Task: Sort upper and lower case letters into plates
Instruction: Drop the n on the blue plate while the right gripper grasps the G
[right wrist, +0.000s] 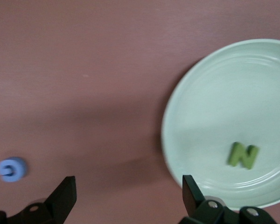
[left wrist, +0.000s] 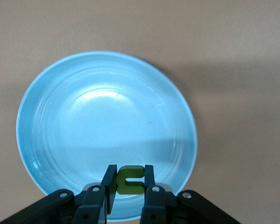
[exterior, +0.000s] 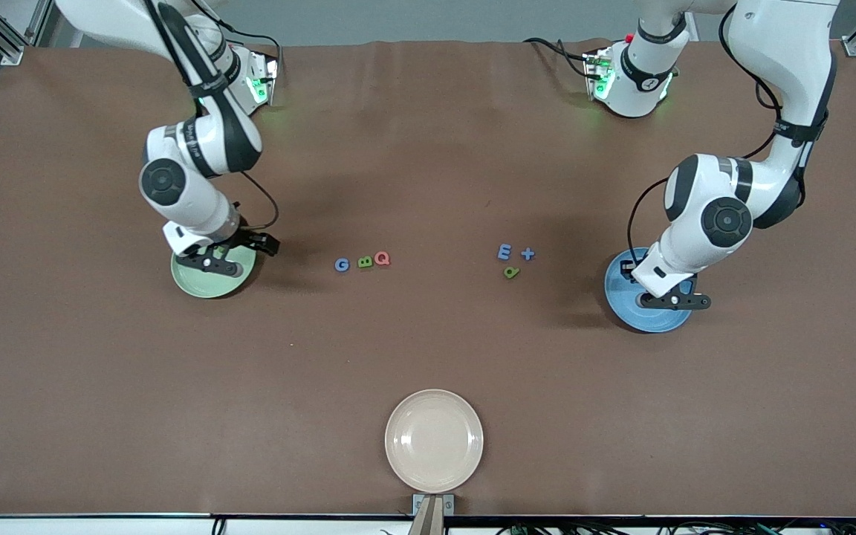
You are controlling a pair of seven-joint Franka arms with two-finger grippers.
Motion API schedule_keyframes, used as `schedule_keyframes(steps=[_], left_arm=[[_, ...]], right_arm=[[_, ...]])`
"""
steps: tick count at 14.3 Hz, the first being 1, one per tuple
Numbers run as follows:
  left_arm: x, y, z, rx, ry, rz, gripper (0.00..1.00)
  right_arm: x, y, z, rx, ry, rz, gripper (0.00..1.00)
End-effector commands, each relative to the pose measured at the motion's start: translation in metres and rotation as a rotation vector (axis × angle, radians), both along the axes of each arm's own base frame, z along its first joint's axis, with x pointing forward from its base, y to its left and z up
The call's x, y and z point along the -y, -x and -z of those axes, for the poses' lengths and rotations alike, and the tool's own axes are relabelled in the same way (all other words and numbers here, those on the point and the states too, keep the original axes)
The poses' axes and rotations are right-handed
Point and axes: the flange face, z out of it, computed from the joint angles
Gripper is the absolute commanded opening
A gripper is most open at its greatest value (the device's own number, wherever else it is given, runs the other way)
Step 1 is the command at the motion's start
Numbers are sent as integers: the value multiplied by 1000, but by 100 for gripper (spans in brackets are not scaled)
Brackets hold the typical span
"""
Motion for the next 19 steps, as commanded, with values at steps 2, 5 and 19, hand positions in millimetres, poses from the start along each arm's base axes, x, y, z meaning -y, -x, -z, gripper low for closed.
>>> schedule_keyframes(steps=[2, 5, 19], left_arm=[[-11, 18, 18, -19, -10, 19, 2], [-31, 22, 28, -37, -54, 54, 3], [-43, 5, 26, 33, -20, 257, 66]], right_arm=[[-61, -3, 10, 5, 5, 58, 85], [-100, 6, 31, 40, -13, 90, 72], [-155, 6, 72, 43, -5, 116, 66]])
